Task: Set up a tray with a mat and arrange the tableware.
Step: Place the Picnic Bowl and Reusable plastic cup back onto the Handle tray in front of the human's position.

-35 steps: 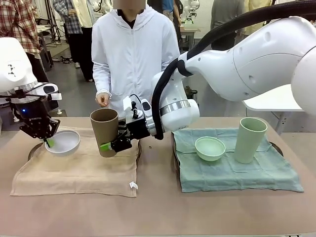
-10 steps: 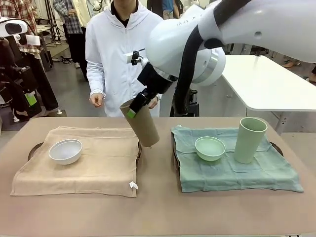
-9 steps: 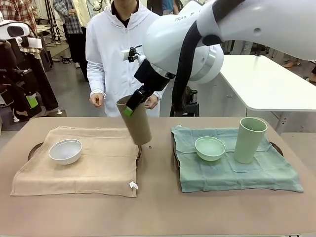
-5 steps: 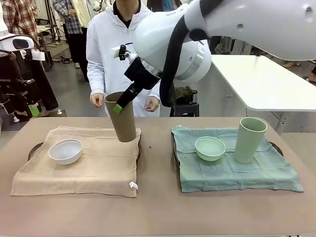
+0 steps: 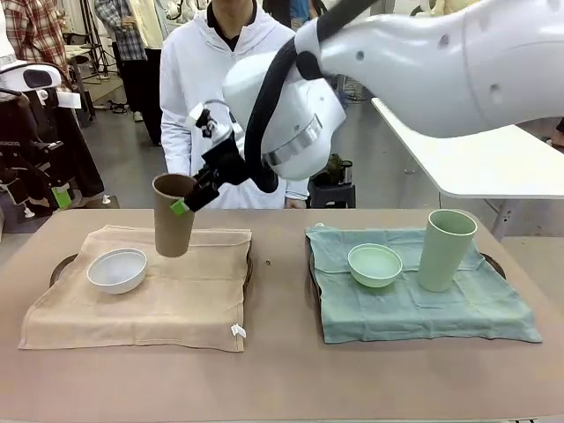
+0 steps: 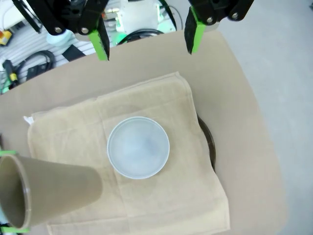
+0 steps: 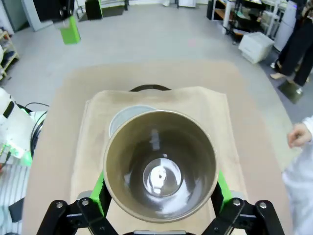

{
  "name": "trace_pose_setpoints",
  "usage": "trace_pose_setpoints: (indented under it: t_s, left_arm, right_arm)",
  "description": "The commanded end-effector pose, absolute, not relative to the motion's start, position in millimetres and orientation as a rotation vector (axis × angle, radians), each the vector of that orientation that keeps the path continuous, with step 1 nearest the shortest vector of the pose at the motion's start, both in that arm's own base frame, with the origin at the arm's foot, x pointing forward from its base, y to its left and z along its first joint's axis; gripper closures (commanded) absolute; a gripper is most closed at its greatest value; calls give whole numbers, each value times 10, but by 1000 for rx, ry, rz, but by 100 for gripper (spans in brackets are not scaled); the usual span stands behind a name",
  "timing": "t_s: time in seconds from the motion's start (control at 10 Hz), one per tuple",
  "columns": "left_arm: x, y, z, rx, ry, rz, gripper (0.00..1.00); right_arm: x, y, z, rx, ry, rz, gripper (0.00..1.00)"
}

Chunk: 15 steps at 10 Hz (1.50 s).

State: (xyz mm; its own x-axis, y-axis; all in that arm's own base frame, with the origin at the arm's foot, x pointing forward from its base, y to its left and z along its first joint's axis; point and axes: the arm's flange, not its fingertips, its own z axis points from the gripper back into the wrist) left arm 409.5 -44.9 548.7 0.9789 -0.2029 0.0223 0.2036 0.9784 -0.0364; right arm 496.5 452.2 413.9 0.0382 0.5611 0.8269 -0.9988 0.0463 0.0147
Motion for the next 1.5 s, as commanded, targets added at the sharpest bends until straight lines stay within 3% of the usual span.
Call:
trace_pose_setpoints:
  t_s: [0.0, 0.7, 1.4]
  left_arm:
    - [4079, -451, 5503, -33, -23, -207, 19]
    - [4079, -451, 5503, -33, -23, -207, 19]
    - [4079, -451, 5503, -33, -23, -207, 19]
  right_arm:
    - [4979, 4432, 3797, 804, -734, 1407, 0]
    - [4836, 4358, 3592, 836, -724, 1418, 0]
    - [4783, 4232, 3453, 985, -859, 1359, 0]
